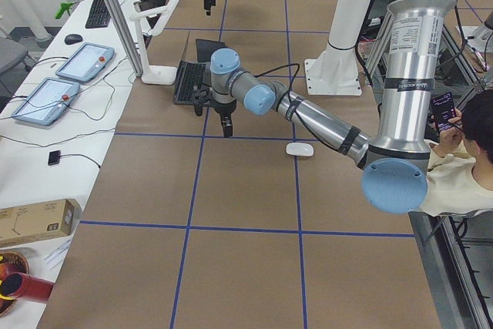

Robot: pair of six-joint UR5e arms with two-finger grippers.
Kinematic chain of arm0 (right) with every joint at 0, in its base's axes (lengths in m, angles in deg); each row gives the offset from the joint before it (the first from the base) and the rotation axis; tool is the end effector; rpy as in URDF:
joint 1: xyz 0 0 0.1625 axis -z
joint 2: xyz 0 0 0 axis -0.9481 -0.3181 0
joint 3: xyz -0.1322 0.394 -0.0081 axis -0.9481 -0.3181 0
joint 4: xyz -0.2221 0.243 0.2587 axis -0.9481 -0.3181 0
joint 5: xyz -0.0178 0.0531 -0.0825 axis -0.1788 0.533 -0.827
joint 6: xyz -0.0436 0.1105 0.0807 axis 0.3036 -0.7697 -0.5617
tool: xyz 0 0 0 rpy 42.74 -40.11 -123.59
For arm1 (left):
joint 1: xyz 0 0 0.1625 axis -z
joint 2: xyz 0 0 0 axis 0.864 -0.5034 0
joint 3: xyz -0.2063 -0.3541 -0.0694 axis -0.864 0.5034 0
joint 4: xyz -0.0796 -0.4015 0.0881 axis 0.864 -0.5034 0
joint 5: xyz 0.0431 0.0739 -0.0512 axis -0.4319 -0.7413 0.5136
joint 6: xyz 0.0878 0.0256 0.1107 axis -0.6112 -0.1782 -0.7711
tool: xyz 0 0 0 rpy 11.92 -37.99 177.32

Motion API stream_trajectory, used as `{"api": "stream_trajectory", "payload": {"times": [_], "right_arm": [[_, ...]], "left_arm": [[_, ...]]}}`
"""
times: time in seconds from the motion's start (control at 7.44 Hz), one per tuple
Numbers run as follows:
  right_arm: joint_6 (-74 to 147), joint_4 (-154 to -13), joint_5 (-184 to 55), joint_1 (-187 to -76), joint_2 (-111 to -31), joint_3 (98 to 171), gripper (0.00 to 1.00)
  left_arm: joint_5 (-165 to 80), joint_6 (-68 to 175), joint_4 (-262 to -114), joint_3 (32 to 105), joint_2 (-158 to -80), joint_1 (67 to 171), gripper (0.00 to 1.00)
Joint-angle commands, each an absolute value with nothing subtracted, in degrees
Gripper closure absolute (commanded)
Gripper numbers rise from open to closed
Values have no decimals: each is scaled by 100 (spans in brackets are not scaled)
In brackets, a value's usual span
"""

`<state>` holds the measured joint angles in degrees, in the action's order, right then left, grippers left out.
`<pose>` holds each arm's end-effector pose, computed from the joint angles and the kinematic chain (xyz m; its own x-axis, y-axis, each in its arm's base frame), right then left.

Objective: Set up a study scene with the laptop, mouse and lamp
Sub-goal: 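Move the right arm back to rest while the left gripper reaches toward the white mouse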

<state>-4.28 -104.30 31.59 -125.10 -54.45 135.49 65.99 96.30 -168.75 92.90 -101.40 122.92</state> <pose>-0.3651 -0.6030 0.2910 0.7175 0.1743 0.6744 -0.1889 0.9806 -0.0524 0.1939 -0.4739 0.4326 0.5969 -0.2633 -0.7579 0.2367 0.9604 -0.1472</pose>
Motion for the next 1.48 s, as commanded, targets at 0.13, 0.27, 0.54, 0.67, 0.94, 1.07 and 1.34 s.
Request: {"api": "stream_trajectory", "payload": {"times": [0.13,0.27,0.54,0.67,0.94,1.07,1.34], "right_arm": [[197,-10437,3182,-12366,-6391,14168,0],[715,-10437,3199,-12383,-7040,14607,0],[1882,-10437,3305,-12724,-7807,14822,0],[2498,-10446,3340,-12961,-8072,14822,0],[3658,-10463,3611,-13523,-8486,14752,0],[4204,-10629,3639,-13770,-8592,14726,0],[4988,-10850,3674,-14105,-8741,14725,0]], "left_arm": [[6169,9794,-17445,9525,-9568,11516,0],[6151,9785,-17919,9516,-9200,11306,0],[5968,9803,-18187,9525,-8951,10980,0],[5758,9838,-18178,9525,-8941,10717,0],[5730,9847,-18213,9516,-8941,10339,0],[5651,9943,-18344,9516,-8906,10119,0],[5187,10468,-19053,9464,-8600,9269,0]]}}
